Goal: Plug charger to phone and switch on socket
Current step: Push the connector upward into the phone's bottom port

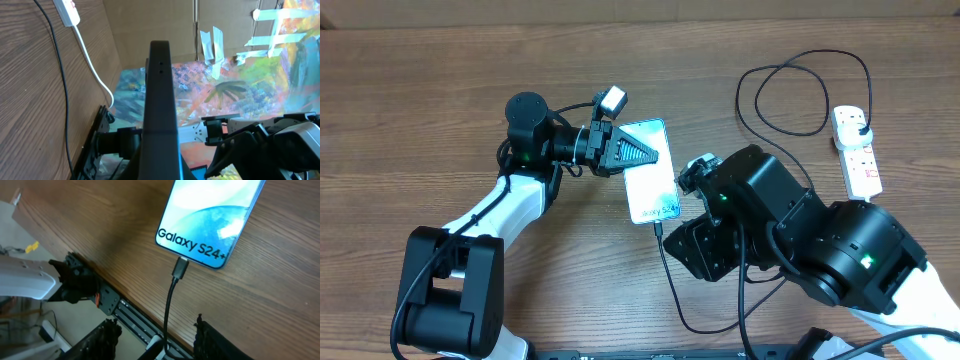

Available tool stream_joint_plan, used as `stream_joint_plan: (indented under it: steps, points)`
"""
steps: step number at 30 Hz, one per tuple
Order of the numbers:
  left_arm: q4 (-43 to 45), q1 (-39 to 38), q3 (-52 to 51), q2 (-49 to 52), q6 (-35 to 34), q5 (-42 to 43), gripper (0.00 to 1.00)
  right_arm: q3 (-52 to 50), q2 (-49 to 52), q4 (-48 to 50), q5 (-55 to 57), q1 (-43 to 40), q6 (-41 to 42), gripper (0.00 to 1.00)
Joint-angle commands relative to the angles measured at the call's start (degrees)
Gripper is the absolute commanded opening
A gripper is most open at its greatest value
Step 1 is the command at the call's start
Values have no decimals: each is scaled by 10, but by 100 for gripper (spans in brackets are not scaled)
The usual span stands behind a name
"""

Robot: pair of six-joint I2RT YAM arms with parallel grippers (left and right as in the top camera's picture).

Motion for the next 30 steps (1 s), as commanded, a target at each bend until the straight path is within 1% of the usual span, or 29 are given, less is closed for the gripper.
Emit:
stream_joint_plan:
  steps: [1,6,12,14,16,17,20,22,26,30]
  points:
    - [3,-1,8,-1,13,-3,4,-40,6,12,-17,0,19,52]
    - [3,-1,8,-1,12,-4,4,-104,12,50,-18,1,60,51]
    - [3,-1,8,-1,7,-35,4,-119,13,90,-26,33,62,51]
    - [3,-1,8,-1,7,-43,4,-123,13,107,-16,45,62,47]
    - [3,-1,8,-1,6,-50,4,-133,13,123,6,57,63,43]
    - [3,-1,8,-1,5,-51,4,-139,14,126,33,63,76,42]
    - [3,-1,8,-1,0,-50,4,-147,21,116,119,70,117,41]
    - [3,-1,8,-1,0,-48,4,-147,25,113,144,70,122,42]
    - [3,-1,8,-1,0,-47,4,-147,26,118,137,71,122,42]
    - [3,-1,8,-1,0,-47,4,-134,25,116,92,71,122,43]
